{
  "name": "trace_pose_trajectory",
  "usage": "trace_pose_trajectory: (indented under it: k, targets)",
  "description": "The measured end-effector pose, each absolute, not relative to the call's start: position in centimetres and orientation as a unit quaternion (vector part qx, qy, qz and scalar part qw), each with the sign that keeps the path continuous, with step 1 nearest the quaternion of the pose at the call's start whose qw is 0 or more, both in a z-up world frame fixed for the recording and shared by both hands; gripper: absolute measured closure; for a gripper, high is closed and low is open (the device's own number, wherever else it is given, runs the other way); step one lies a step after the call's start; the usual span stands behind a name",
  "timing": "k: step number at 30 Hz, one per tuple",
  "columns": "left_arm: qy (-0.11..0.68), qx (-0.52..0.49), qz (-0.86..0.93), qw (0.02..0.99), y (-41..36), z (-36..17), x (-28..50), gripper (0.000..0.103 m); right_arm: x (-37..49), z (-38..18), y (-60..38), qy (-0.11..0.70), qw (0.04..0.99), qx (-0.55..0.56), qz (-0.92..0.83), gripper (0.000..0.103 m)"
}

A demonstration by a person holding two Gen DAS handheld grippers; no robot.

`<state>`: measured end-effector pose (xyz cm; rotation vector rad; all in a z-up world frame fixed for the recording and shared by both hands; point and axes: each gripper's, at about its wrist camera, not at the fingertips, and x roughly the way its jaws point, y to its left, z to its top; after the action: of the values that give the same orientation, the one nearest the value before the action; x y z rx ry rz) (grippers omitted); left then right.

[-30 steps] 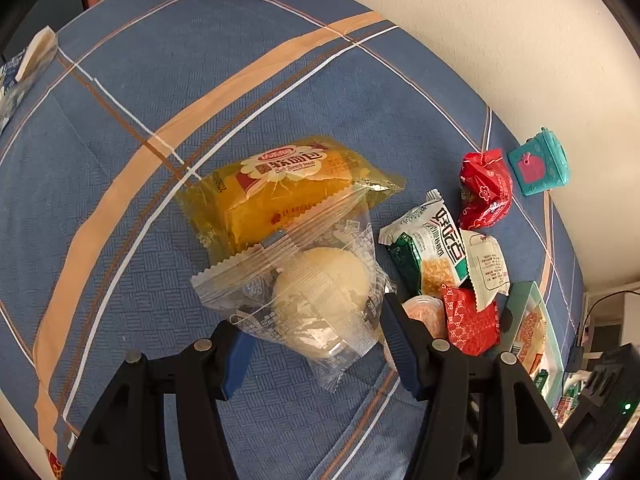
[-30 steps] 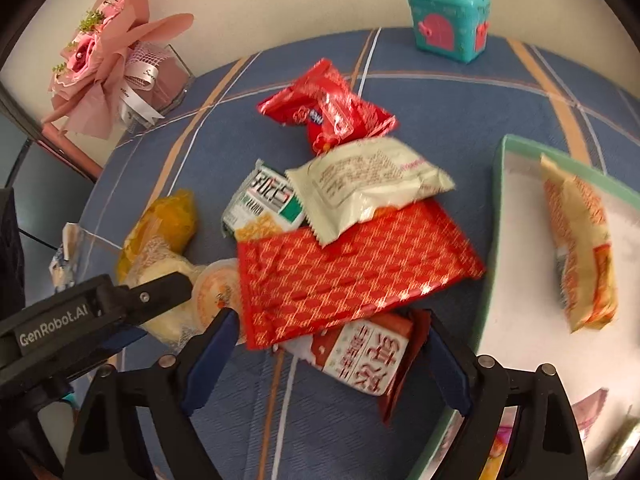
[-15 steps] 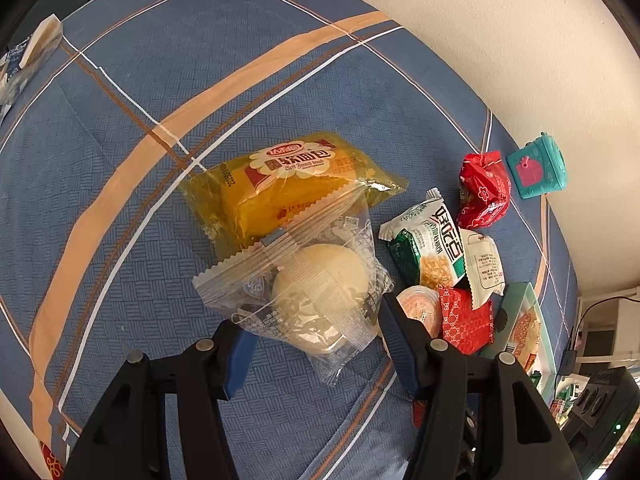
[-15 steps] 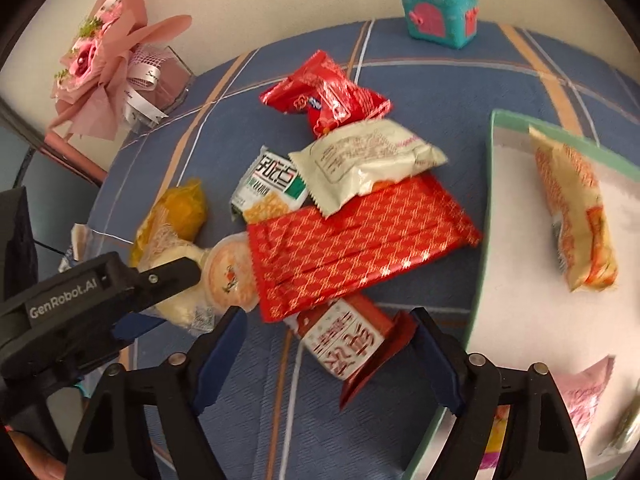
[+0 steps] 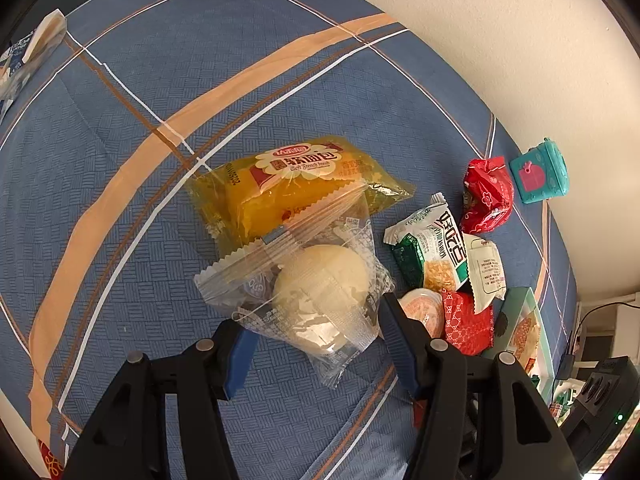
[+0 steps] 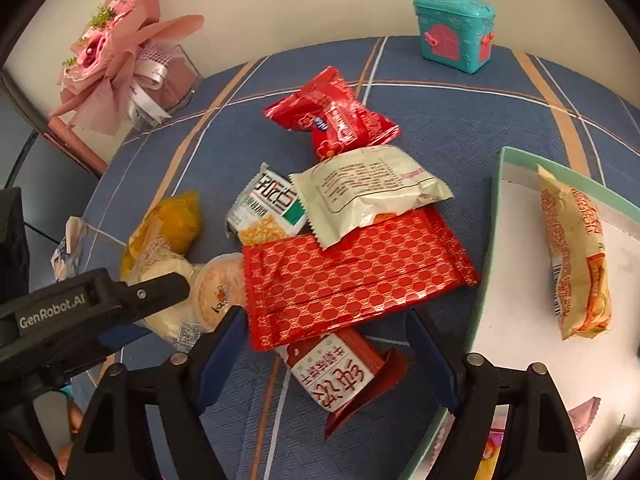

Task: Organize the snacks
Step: 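Grasp the clear bun bag with the left tool while the right tool grasps the red milk biscuit pack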

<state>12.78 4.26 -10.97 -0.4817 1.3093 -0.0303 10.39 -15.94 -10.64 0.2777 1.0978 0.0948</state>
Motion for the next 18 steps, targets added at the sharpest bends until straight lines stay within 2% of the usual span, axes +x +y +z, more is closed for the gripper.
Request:
trace_pose_trajectory:
  k: [11, 18]
  targets:
    - [0.603, -0.226, -0.014, 0.765, 4.1, -11.0, 12.7, 0.042, 9.6, -10.8, -14.1, 0.535, 0.834, 0.116, 0.069, 0.028]
    - [0.603, -0.228, -0.014, 0.765, 4.1, -11.1, 12.6, 0.042, 10.1, -11.3, -12.6, 0.547, 0.830, 0.080, 0.068, 0.045]
